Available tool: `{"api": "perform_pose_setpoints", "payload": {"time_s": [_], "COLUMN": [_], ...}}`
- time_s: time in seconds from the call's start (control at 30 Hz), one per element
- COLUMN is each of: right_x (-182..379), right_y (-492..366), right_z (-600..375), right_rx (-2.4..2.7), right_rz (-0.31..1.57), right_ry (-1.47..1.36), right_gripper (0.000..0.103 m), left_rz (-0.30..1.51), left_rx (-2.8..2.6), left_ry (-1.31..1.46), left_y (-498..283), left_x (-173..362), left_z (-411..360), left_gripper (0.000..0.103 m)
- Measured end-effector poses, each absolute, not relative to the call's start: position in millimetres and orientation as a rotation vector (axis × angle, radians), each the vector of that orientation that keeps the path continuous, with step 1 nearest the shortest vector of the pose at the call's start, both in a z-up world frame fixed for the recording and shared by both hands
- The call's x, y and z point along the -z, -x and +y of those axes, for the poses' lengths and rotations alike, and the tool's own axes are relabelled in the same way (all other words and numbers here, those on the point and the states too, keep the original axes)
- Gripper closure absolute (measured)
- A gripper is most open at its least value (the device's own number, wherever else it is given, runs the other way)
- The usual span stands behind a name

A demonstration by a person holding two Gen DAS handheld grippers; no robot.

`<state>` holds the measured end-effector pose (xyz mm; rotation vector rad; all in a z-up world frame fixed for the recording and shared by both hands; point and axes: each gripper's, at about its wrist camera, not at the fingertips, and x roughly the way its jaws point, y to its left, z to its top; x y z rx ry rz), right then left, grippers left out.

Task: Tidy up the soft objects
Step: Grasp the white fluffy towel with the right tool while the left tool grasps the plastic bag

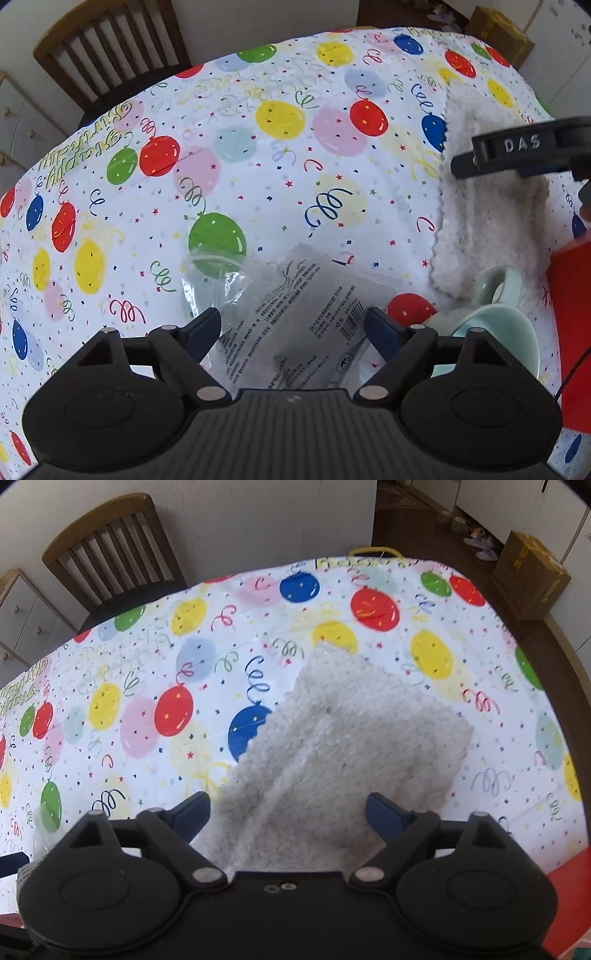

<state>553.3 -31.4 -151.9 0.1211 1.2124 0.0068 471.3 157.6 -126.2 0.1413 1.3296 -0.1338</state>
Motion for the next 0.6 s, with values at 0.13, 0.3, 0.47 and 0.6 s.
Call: {"api": "perform_pose_setpoints", "payload": {"time_s": [0.13, 0.3, 0.47, 0.6], "right_x": [157.9, 159.9, 158.8, 155.2], "right_y": [-552.8, -545.9, -535.3, -530.8], "right_z": [-24.7, -15.3, -11.8, -11.8], "right_rx": [-0.023, -0.008, -0.033, -0.055], "right_rz": [1.220, 1.182, 1.132, 1.113], "right_ry": [-0.097, -0.001, 0.044, 0.046], "right_gripper": [0.025, 0.038, 0.061, 0.087], "left_rz": [1.312, 1.271, 1.240, 1.222], "left_rx": [0.120, 0.110, 0.107, 0.091], "left_ry": [-0.120, -0.123, -0.136, -0.091], "left_y": [-468.9, -461.9, -455.5, -452.7], "left_x": [126.0, 121.1, 117.5, 113.1], "left_z": [161.6, 161.4, 160.9, 167.4], "left_gripper": [0.027, 0.039, 0.048, 0.057]}}
